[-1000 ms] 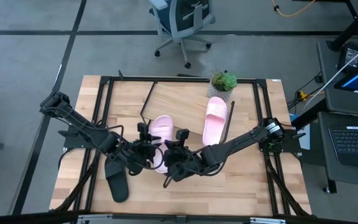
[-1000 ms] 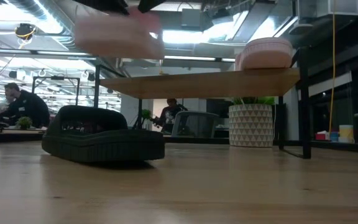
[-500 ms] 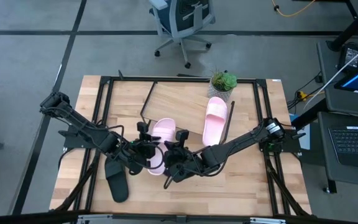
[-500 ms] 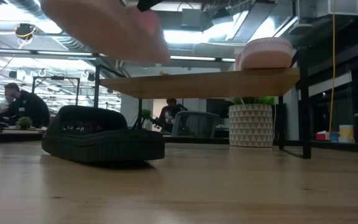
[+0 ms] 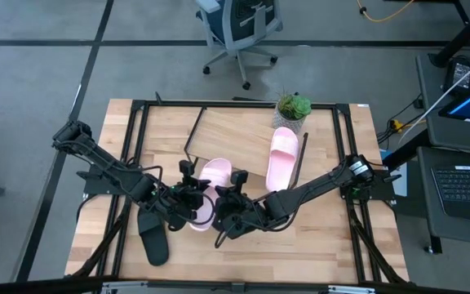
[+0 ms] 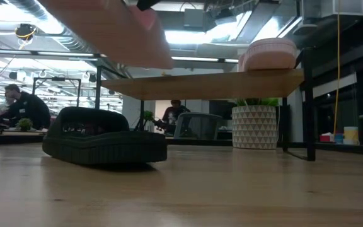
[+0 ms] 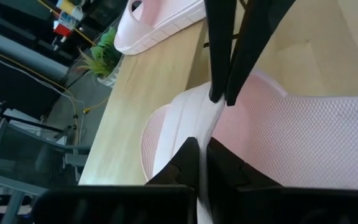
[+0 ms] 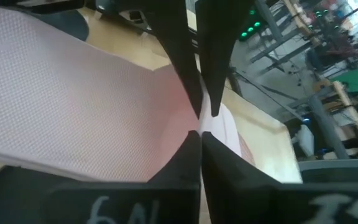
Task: Pick and place slides into the shelf
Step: Put the pink slide on the shelf
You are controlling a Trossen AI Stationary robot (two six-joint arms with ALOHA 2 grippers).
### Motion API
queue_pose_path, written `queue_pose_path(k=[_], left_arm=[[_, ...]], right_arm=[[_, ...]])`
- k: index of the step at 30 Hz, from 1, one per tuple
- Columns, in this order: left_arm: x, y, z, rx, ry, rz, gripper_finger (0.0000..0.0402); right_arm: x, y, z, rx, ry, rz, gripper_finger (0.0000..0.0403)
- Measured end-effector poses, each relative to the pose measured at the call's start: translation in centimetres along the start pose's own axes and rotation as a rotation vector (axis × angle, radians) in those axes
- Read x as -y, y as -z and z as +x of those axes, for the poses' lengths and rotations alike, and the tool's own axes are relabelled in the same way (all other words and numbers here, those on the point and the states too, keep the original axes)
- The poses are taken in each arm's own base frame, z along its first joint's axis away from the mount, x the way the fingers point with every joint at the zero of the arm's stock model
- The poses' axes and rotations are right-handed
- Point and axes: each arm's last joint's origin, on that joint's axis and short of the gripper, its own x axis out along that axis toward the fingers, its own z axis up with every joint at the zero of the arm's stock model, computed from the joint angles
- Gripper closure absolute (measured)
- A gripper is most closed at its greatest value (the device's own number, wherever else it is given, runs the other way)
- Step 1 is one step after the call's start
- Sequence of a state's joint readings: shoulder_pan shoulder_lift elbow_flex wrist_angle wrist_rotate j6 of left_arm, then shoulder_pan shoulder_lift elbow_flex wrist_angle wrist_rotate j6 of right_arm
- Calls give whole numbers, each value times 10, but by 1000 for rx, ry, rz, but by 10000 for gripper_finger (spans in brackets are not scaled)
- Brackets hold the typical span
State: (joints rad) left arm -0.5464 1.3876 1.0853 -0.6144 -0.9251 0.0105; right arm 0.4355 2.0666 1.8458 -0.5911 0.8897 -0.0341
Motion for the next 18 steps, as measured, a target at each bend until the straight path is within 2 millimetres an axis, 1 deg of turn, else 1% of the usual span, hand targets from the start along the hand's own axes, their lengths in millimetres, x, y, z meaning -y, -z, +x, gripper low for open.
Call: queue_pose_path(k=[5,11,15,18], left_arm=[[4,0,-4,10,4,16,398],[6,0,-10,27,-12,22,399],[7,0,-11,32,-12,24,399],[7,0,-11,32,-11,24,399]], right_arm=[[-2,-1,-3,10,-26,-49,370],[-10,-4,-14,37,-50,-71,322],[-9,-15,-29,73,-61,-61,293],[-7,-23,-46,79,-80,-37,284]])
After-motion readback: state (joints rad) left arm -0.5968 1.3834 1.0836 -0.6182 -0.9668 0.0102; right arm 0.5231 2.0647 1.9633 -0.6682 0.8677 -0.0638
